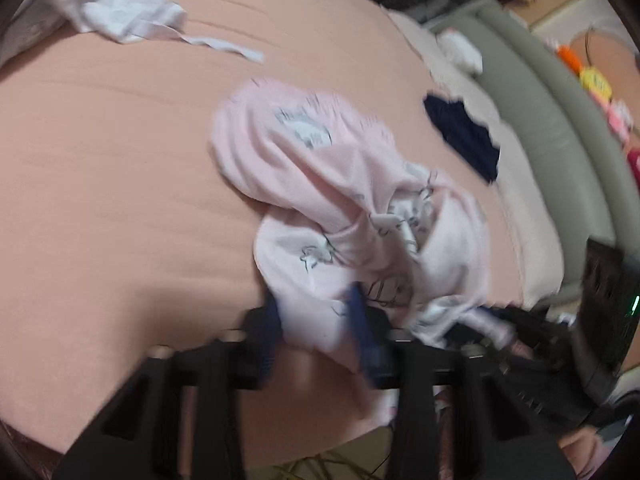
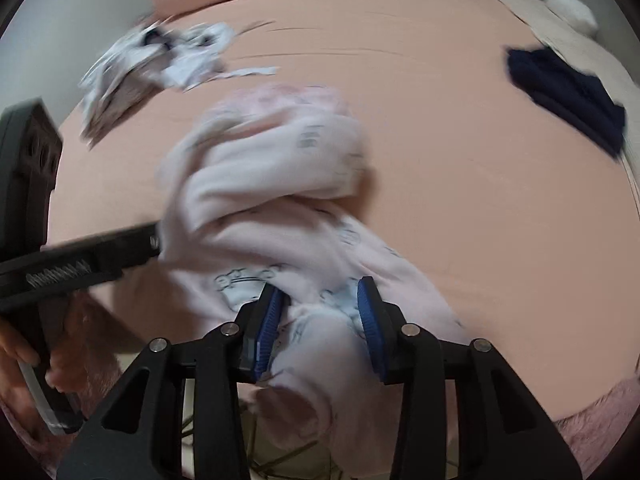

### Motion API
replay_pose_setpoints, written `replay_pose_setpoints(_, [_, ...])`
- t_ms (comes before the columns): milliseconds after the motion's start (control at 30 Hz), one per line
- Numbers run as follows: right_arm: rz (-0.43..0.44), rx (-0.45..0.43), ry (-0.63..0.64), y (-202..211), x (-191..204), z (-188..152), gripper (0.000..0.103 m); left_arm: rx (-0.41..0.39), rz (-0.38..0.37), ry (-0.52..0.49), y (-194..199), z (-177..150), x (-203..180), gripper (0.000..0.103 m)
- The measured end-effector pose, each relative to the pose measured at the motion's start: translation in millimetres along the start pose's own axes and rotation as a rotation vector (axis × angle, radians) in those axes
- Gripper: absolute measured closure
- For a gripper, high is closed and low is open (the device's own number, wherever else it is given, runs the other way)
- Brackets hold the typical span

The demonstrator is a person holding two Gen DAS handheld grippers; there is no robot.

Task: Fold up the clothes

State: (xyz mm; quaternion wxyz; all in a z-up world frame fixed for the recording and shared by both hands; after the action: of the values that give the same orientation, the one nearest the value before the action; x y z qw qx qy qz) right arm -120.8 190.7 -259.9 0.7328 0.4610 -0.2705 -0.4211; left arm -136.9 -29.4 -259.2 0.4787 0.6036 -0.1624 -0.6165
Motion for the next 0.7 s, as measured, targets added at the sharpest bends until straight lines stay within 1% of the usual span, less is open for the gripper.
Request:
replay_pose_setpoints(33, [-0.050, 0.004, -0.019, 3.2, -12.5, -2.7, 0.065, -0.002, 0.005, -0.011, -1.7, -2.8, -4.4, 0.081])
replay_pose_setpoints(67, [-0.116, 0.008, -0.025, 8.2, -24.9, -4.5, 0.067, -0.005, 0.009, -0.022, -3.4, -5.6, -8.7, 0.081])
replay_pose_setpoints(100, [-0.162, 0.012, -0.034, 13.2, -36.1, -5.9, 0.070, -0.015, 0.003, -0.015, -1.2, -6.8, -7.6, 0.081])
replay_pose_setpoints(133, [-0.168, -0.003, -0.058, 21.1, -44.5, -4.6, 0.074, -0.028, -0.008, 0.001, 2.8, -7.3, -3.8, 0.081])
replay_pose_setpoints(167, [-0.150, -0.037, -0.091, 32.4, -51.3, -1.2, 0.074, -0.039, -0.027, 0.023, 4.8, -4.2, -1.2, 0.080])
replay_pose_setpoints(233, [-0.091, -0.097, -0.124, 49.9, -50.5, 7.9, 0.072, -0.033, -0.046, 0.057, -1.2, 2.6, 2.0, 0.070])
replay_pose_setpoints(267, [-0.044, -0.119, -0.118, 55.4, -42.0, 13.7, 0.061, -0.027, -0.042, 0.074, -5.0, 5.3, 3.7, 0.059])
replay_pose_setpoints(300, [0.017, -0.135, -0.095, 58.7, -27.8, 20.2, 0.054, -0.025, -0.043, 0.086, -9.5, 7.4, 3.6, 0.058])
replay_pose_setpoints(333, [0.089, -0.145, -0.068, 59.1, -10.6, 25.2, 0.036, -0.034, -0.046, 0.093, -12.8, 8.8, 2.4, 0.058])
replay_pose_setpoints(367, [0.173, -0.147, -0.038, 57.0, 9.6, 28.5, 0.027, -0.044, -0.049, 0.092, -13.0, 7.2, 2.6, 0.058])
replay_pose_setpoints(400, [0.229, -0.142, -0.014, 53.1, 25.5, 29.9, 0.027, -0.047, -0.048, 0.077, -13.5, 5.6, 1.0, 0.069])
replay_pose_setpoints(433, [0.242, -0.122, 0.003, 44.7, 35.9, 28.3, 0.031, -0.037, -0.047, 0.057, -11.7, 2.6, 2.0, 0.086])
replay_pose_setpoints(467, [0.232, -0.093, 0.017, 31.7, 43.4, 24.1, 0.061, -0.018, -0.045, 0.041, -12.4, 0.1, 1.6, 0.095])
replay_pose_setpoints(500, [0.209, -0.059, 0.019, 18.0, 44.9, 18.4, 0.084, -0.020, -0.037, 0.032, -13.0, 0.0, -0.2, 0.095])
replay_pose_setpoints(533, [0.184, -0.023, 0.014, 6.4, 41.7, 12.7, 0.095, -0.030, -0.035, 0.027, -10.0, 1.4, -1.3, 0.095])
replay_pose_setpoints(567, [0.184, -0.013, -0.008, 0.6, 36.4, 8.7, 0.097, -0.040, -0.042, 0.026, -5.6, 4.8, -4.4, 0.095])
replay_pose_setpoints(600, [0.180, -0.029, -0.033, 4.9, 27.9, 9.1, 0.098, -0.058, -0.042, 0.017, -0.4, 11.2, -9.9, 0.095])
replay_pose_setpoints(700, [0.071, -0.095, -0.047, 33.7, -1.7, 24.3, 0.100, -0.140, -0.034, -0.032, 28.0, 37.4, -29.4, 0.096])
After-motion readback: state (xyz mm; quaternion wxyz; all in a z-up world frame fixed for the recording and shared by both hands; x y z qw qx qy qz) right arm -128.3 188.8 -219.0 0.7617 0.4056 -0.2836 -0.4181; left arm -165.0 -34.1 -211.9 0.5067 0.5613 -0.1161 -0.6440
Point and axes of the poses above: each gripper's, at about its wrist camera, not at the fingertips, and y roughly against the way its jaws point, x to its left, z to its top, the point moved 8 cm from there along -y, roughly the way its jaws point, and after that the axes turned 15 degrees about y, right-handed, at the moved point
